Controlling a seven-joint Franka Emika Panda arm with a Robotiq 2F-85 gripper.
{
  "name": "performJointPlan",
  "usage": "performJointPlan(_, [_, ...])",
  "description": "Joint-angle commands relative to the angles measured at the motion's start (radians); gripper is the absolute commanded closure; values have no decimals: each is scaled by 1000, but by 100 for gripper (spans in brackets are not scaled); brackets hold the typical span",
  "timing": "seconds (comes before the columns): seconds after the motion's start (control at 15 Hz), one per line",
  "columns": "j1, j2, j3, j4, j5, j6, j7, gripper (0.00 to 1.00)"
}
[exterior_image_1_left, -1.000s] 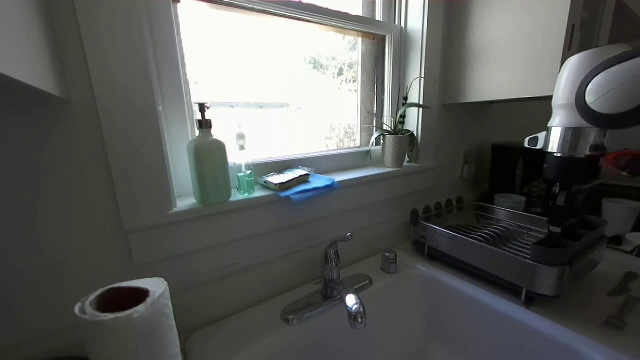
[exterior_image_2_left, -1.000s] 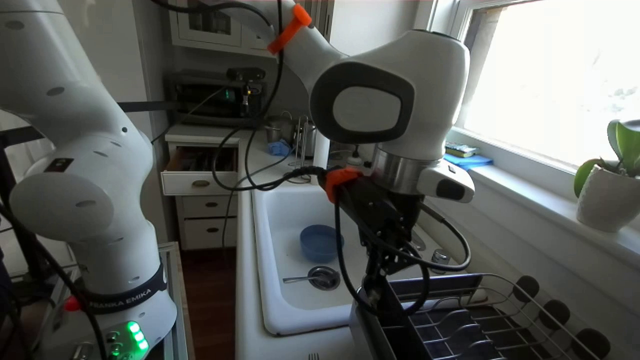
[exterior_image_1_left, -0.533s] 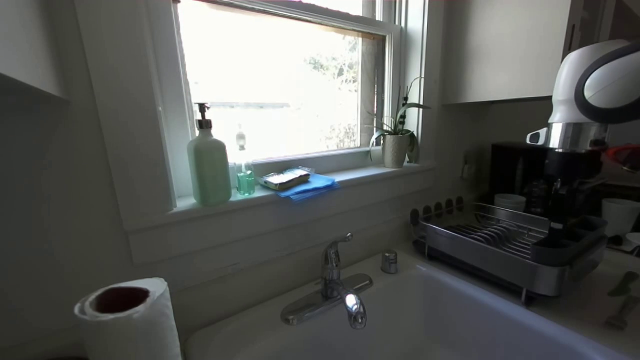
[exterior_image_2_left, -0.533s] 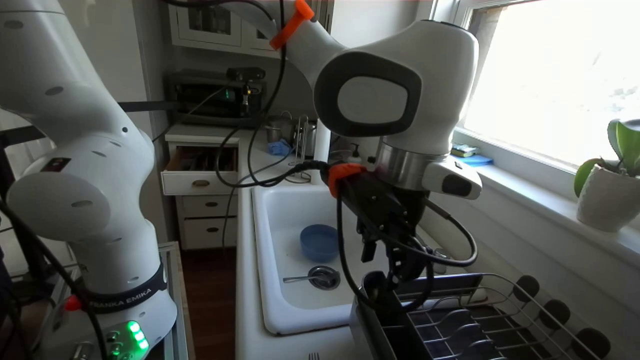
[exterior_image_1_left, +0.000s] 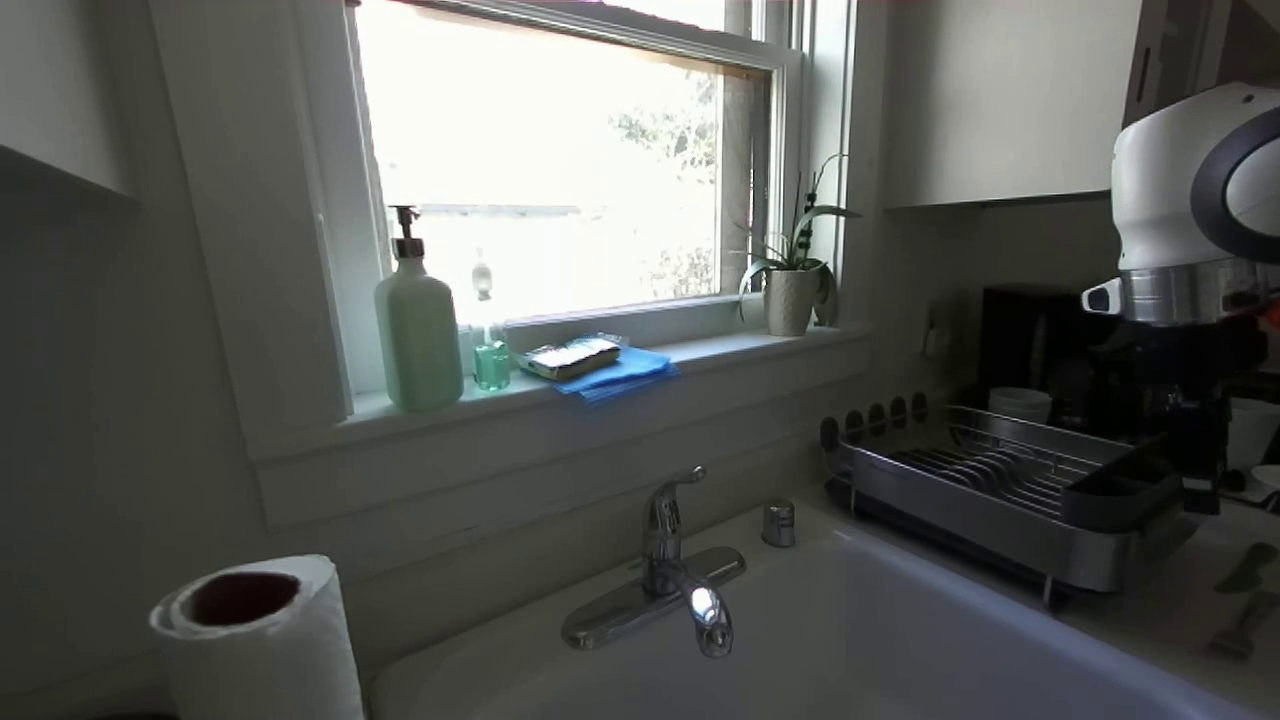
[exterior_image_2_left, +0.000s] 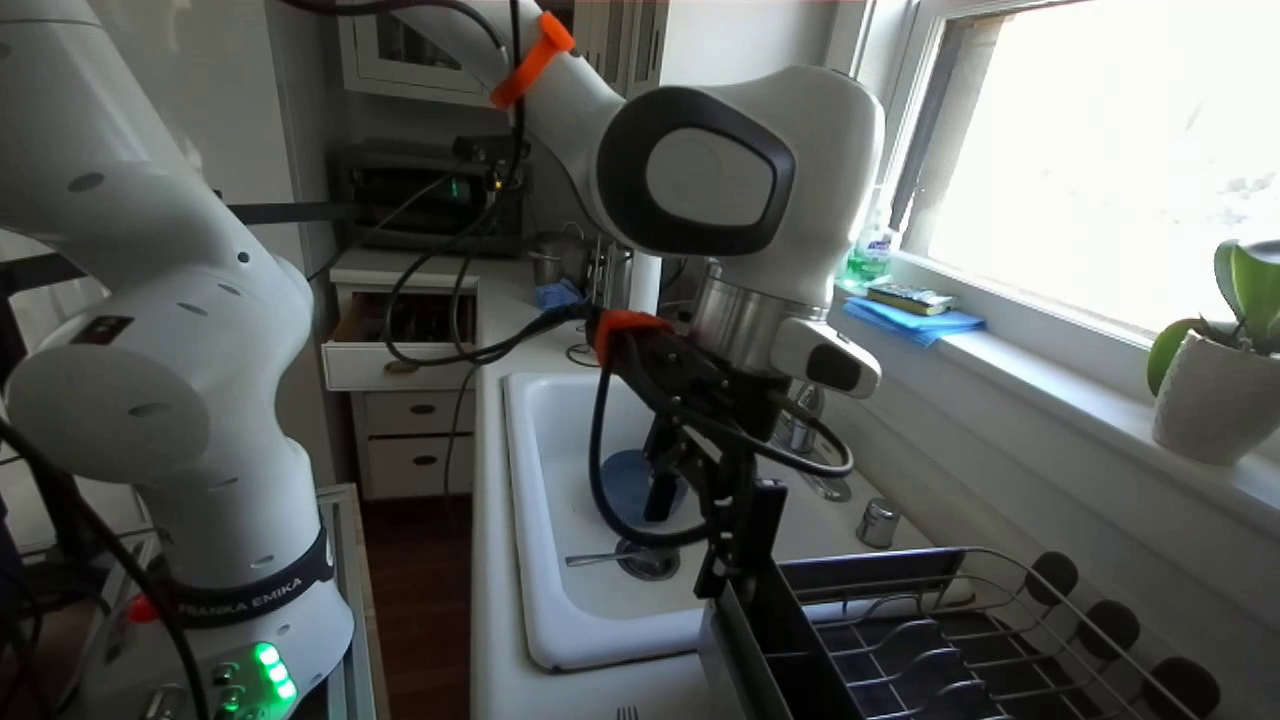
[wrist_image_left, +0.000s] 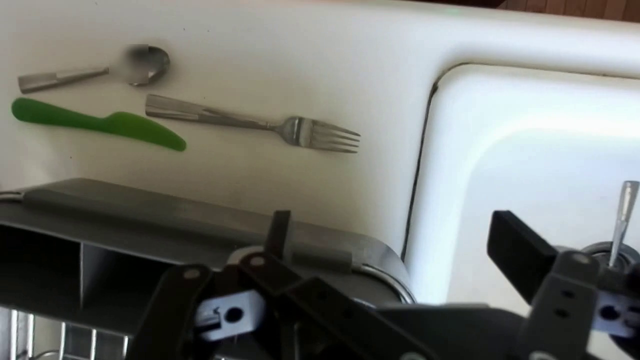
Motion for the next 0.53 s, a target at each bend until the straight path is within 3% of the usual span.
performJointPlan(0.0, [-30, -49, 56, -90, -110, 24, 146, 0])
performJointPlan(0.2, [-36, -56, 84, -155, -199, 80, 246, 0])
performJointPlan(0.47, [-56, -7, 64, -225, -257, 262, 315, 0])
